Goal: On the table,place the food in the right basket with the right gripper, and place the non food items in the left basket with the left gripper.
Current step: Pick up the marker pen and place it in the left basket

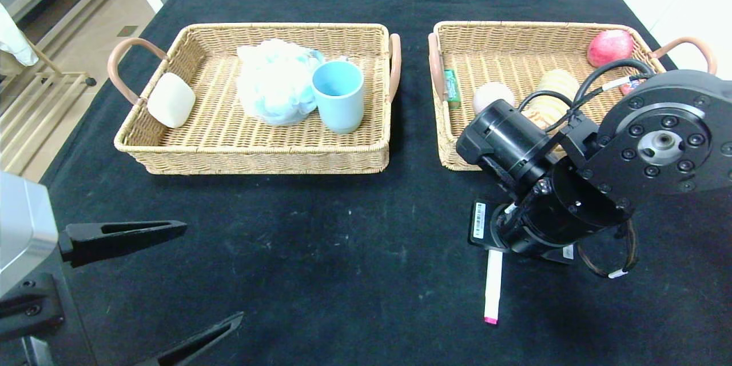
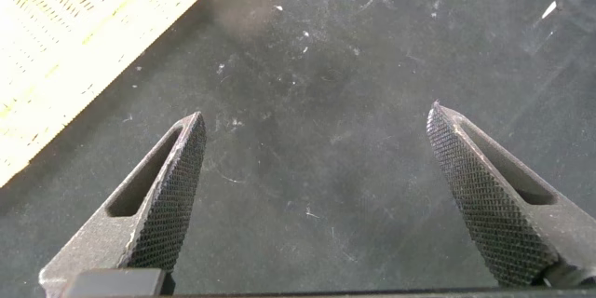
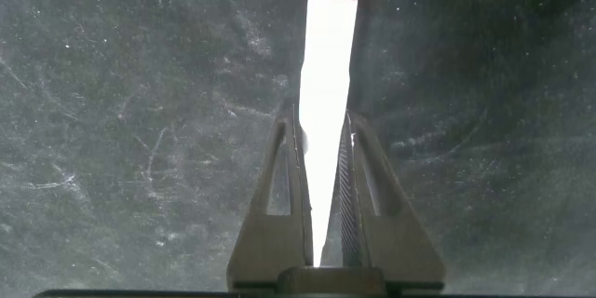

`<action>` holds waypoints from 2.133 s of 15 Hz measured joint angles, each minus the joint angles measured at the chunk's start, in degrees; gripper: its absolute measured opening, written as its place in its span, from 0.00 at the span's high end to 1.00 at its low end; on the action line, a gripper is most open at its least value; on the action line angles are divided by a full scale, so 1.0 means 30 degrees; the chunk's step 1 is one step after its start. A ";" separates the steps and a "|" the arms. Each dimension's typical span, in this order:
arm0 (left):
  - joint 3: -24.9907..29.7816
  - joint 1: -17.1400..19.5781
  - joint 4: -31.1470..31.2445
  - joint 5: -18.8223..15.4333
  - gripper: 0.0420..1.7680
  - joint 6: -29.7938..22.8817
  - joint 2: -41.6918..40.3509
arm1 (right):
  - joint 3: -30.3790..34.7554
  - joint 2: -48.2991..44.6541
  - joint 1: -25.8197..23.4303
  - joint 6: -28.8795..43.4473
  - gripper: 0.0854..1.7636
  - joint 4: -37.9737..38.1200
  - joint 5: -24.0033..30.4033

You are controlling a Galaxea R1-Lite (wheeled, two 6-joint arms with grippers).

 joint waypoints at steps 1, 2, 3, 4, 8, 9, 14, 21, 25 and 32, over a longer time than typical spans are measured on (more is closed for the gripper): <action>0.0008 -0.0008 0.0008 -0.0016 0.03 0.0016 0.0000 | 0.0000 0.0004 0.0000 -0.0008 0.88 0.0012 0.0000; 0.0008 -0.0016 0.0028 -0.0024 0.03 0.0024 0.0000 | -0.0008 -0.0016 0.0012 0.0000 0.88 0.0020 0.0000; 0.0008 -0.0024 0.0028 -0.0024 0.03 0.0016 -0.0004 | 0.0000 -0.0110 0.0118 -0.0008 0.88 0.0045 -0.0008; 0.0008 -0.0024 0.0028 -0.0024 0.03 0.0016 0.0000 | 0.0016 -0.0264 0.0268 -0.0016 0.88 0.0158 -0.0024; 0.0008 -0.0028 0.0037 -0.0037 0.03 0.0008 0.0037 | -0.0167 -0.1146 0.0809 -0.0037 0.88 0.0219 -0.0081; 0.0037 -0.0024 0.0024 -0.0033 0.03 0.0008 0.0053 | -0.0175 -0.1402 0.0983 -0.0037 0.88 0.0232 -0.0118; 0.0065 -0.0028 0.0008 -0.0024 0.03 0.0016 0.0073 | -0.0414 -0.2320 0.2178 -0.1581 0.88 0.0313 -0.1682; -0.0073 -0.0118 -0.0045 0.0028 0.03 0.0028 -0.0138 | -0.3629 -0.2284 0.3336 -0.6368 0.88 -0.2702 -0.1865; -0.0240 -0.0138 -0.0077 0.0085 0.03 0.0008 -0.0313 | -0.3771 -0.1808 0.3568 -0.9537 0.88 -0.7505 -0.2113; -0.0260 -0.0146 -0.0085 0.0065 0.03 0.0028 -0.0358 | -0.3491 -0.0447 0.3657 -1.2556 0.88 -1.4901 -0.2775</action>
